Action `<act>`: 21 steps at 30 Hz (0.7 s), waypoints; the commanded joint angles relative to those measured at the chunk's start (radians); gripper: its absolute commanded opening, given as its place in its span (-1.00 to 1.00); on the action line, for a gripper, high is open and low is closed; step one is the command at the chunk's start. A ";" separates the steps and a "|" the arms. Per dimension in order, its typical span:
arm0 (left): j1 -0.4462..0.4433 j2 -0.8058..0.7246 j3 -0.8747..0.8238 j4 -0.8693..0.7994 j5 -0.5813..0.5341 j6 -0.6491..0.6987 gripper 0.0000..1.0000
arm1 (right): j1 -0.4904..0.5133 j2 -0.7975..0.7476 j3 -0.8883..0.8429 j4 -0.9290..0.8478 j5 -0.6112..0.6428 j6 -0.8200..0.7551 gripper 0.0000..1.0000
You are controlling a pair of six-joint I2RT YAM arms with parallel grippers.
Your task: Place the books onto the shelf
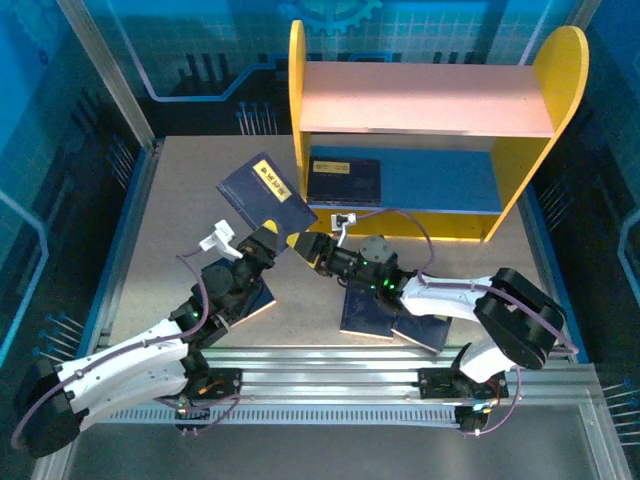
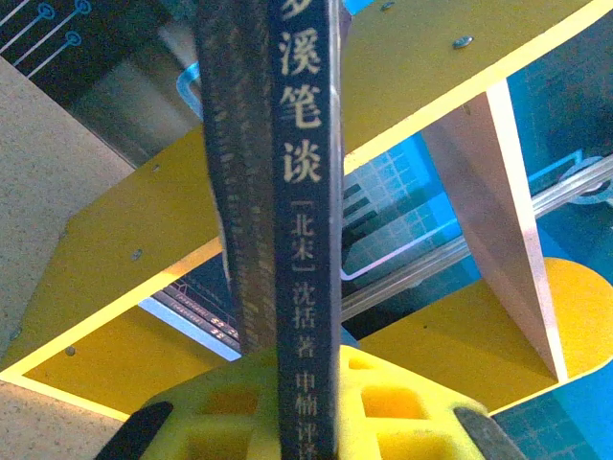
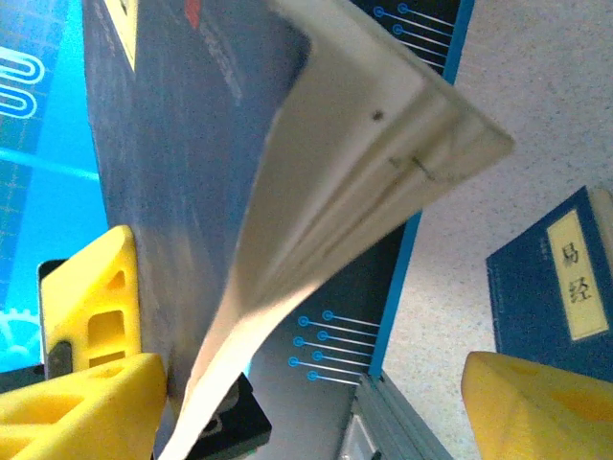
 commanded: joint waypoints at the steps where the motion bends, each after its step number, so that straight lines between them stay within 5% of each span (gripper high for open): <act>1: -0.019 -0.003 -0.008 0.102 -0.017 0.022 -1.00 | 0.007 0.026 0.007 0.111 0.017 0.046 0.60; 8: -0.035 -0.010 -0.025 0.111 -0.049 0.026 -1.00 | -0.010 -0.005 0.007 0.113 0.057 0.045 0.42; 14: -0.044 -0.009 -0.039 0.127 -0.064 0.030 -1.00 | -0.017 0.007 0.033 0.126 0.044 0.046 -0.17; 21: -0.049 -0.012 -0.038 0.108 -0.078 0.029 -1.00 | -0.022 0.026 0.048 0.150 0.022 0.042 -0.50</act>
